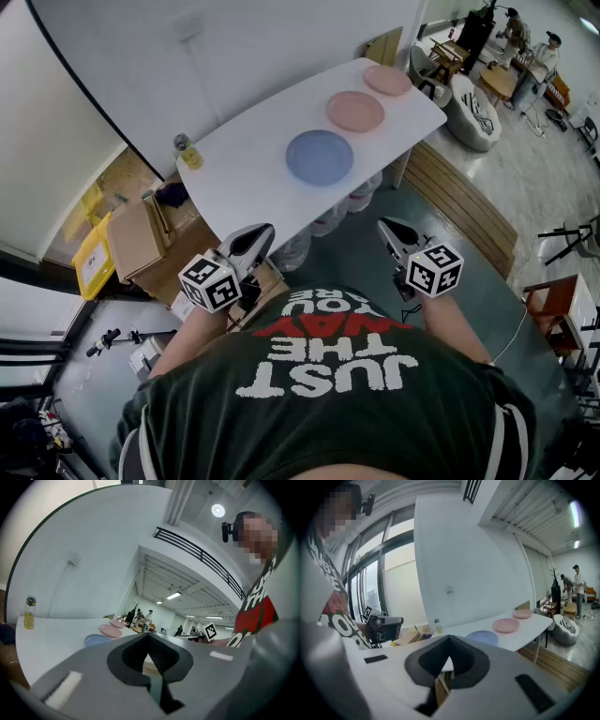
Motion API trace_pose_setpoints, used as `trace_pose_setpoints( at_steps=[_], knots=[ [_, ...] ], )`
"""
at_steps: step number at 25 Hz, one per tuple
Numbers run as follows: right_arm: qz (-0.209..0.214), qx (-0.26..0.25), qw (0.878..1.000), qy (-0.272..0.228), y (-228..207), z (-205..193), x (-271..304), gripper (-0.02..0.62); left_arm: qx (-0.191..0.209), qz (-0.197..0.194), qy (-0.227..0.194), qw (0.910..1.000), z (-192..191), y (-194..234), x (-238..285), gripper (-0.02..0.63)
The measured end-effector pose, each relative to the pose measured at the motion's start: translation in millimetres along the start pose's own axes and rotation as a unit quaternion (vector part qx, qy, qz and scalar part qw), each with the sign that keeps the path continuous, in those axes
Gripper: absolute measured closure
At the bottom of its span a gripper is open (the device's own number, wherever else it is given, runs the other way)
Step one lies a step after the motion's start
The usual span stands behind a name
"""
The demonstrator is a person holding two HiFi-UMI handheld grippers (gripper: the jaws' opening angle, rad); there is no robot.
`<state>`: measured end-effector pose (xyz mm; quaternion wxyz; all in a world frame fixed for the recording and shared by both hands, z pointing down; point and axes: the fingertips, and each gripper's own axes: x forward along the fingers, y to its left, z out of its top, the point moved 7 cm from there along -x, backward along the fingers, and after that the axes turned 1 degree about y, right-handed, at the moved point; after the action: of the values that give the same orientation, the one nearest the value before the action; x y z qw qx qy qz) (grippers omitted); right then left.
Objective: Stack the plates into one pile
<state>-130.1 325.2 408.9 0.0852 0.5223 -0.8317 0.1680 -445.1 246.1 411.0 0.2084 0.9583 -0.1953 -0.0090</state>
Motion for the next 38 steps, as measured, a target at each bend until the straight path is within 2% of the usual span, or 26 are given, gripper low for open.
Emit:
trace_pose_setpoints(
  at_steps=[15, 22, 27, 33, 38],
  knots=[
    [0.002, -0.008, 1.000, 0.002, 3, 0, 4, 0.592, -0.003, -0.002, 0.008, 1.0000, -4, 1, -1, 0.604],
    [-0.003, 0.011, 1.000, -0.004, -11, -1, -5, 0.591, -0.002, 0.002, 0.013, 0.9999, -9, -7, 11, 0.604],
    [0.011, -0.002, 1.000, -0.001, -32, 2, -17, 0.591, 0.001, 0.014, 0.004, 0.9999, -10, -19, 41, 0.604],
    [0.041, -0.037, 0.998, 0.009, -64, 12, -41, 0.591, -0.009, 0.020, -0.013, 0.9997, -22, -55, 94, 0.604],
    [0.055, -0.046, 0.997, 0.011, -89, 14, -47, 0.590, -0.012, 0.027, -0.001, 0.9996, -29, -66, 124, 0.604]
  ],
)
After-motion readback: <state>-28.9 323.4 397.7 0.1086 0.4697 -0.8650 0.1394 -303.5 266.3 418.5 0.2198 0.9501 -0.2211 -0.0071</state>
